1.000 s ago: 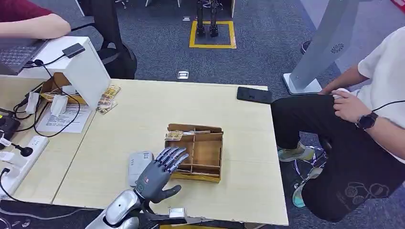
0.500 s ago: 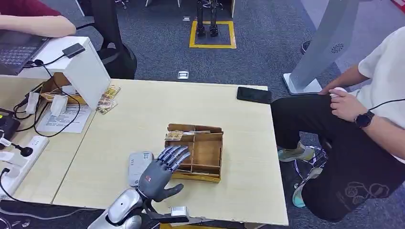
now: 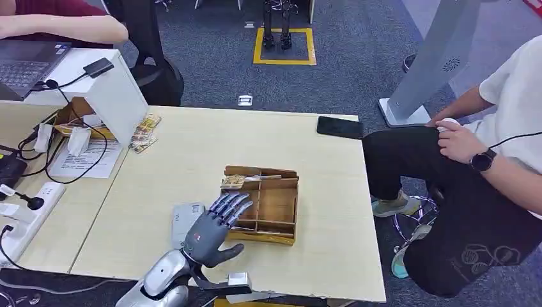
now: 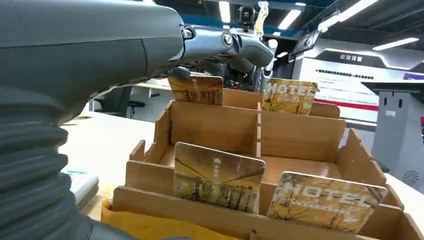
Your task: Pass the card to the sensor for recognition and then transmit it.
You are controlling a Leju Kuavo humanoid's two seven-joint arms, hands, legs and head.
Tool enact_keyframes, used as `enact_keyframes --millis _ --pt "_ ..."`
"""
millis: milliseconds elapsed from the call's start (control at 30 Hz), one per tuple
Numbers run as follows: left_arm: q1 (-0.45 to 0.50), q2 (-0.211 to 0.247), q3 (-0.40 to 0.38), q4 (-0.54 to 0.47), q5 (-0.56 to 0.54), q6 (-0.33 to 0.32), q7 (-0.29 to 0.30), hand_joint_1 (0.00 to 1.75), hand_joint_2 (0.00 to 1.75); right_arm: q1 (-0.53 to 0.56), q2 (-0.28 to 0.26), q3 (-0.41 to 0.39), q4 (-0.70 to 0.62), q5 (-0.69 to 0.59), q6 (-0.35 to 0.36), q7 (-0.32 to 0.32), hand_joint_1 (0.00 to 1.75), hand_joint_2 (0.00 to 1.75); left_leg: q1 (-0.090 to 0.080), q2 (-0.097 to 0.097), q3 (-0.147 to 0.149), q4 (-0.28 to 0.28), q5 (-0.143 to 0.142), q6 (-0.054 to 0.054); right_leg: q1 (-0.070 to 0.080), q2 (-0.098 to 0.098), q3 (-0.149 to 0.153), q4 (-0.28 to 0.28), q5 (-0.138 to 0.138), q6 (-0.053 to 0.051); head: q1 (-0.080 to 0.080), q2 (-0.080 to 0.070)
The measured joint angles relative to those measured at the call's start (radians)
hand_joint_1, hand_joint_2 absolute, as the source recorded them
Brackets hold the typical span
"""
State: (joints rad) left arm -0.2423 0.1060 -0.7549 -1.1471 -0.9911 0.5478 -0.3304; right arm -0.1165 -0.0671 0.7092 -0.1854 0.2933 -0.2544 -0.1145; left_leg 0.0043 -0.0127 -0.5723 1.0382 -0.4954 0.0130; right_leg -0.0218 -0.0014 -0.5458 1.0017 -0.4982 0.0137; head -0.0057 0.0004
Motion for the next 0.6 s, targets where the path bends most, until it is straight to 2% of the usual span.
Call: enact_keyframes --millis 533,567,600 --pt "-0.011 -0.013 0.010 0.035 0.003 0.007 -0.002 0.00 1.75 0.000 0.000 -0.005 0.000 0.010 0.000 0.000 0.00 0.00 0.000 0.000 0.000 0.000 0.000 0.000 0.000 0.000 0.000 0.000 0.000 0.000 0.000 0.000" --pt "-0.011 -0.014 0.010 0.035 0.003 0.007 -0.002 0.45 1.75 0.000 0.000 -0.005 0.000 0.010 0.000 0.000 0.00 0.00 0.000 0.000 0.000 0.000 0.000 0.000 0.000 0.000 0.000 0.000 0.000 0.000 0.000 0.000" --pt "-0.011 -0.014 0.010 0.035 0.003 0.007 -0.002 1.75 1.75 0.000 0.000 -0.005 0.000 0.010 0.000 0.000 0.00 0.00 0.000 0.000 0.000 0.000 0.000 0.000 0.000 0.000 0.000 0.000 0.000 0.000 0.000 0.000"
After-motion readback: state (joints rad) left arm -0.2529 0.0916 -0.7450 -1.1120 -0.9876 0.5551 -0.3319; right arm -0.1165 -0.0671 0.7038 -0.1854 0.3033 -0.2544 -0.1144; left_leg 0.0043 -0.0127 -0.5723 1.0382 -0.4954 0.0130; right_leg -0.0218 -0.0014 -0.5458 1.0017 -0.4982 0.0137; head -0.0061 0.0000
